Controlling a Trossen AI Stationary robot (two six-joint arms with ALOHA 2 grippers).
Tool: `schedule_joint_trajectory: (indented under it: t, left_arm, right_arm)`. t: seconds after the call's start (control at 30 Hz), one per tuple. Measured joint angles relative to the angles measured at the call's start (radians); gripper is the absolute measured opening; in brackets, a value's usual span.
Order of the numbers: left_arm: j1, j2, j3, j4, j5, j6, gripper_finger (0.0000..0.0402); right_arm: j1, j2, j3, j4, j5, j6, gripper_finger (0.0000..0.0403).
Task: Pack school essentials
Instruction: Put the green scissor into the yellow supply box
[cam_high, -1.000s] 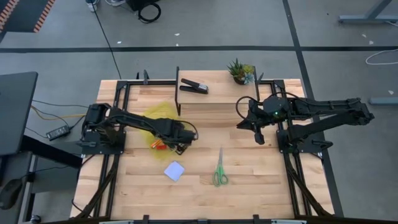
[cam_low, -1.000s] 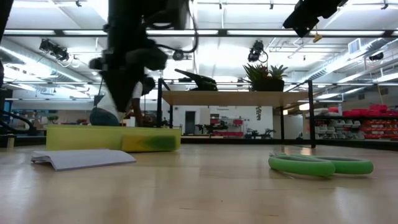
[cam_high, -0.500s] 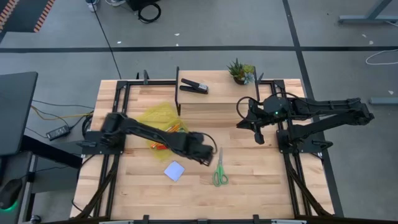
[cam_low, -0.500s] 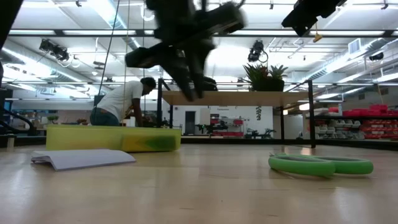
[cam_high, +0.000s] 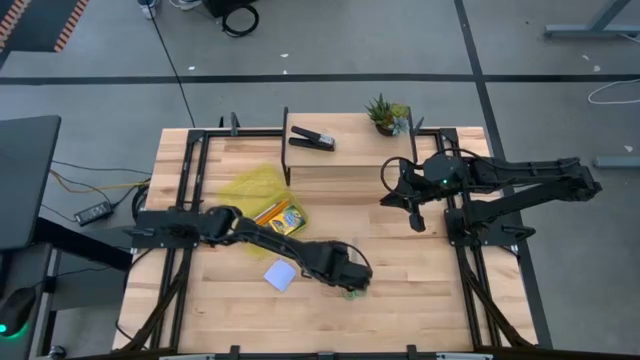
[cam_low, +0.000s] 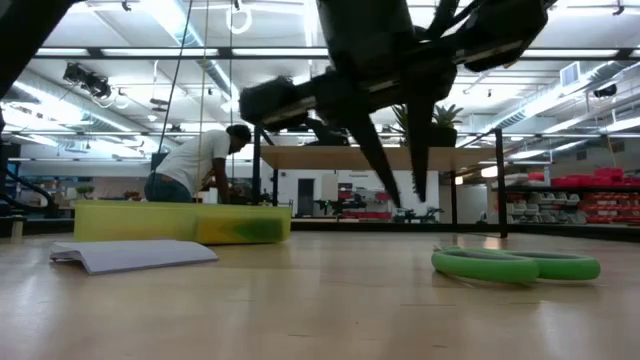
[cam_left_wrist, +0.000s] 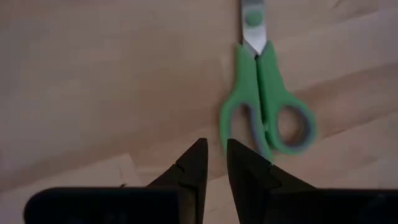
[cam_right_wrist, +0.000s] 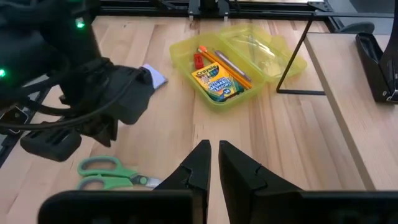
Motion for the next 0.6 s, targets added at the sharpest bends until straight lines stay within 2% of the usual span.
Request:
schedule_joint_trajectory:
  t: [0.23, 0.6]
  left_arm:
    - [-0.018, 0.041, 0.031, 0.038, 0.002, -0.024, 0.0077]
    - [-0.010, 0.067, 0.031, 0.081, 0.007, -0.034, 0.0200]
  right_arm:
    - [0.000, 0.000, 0.000, 0.009, 0.000, -0.008, 0.0039]
    - [0.000, 0.000, 0.000, 0.011, 0.000, -0.008, 0.0039]
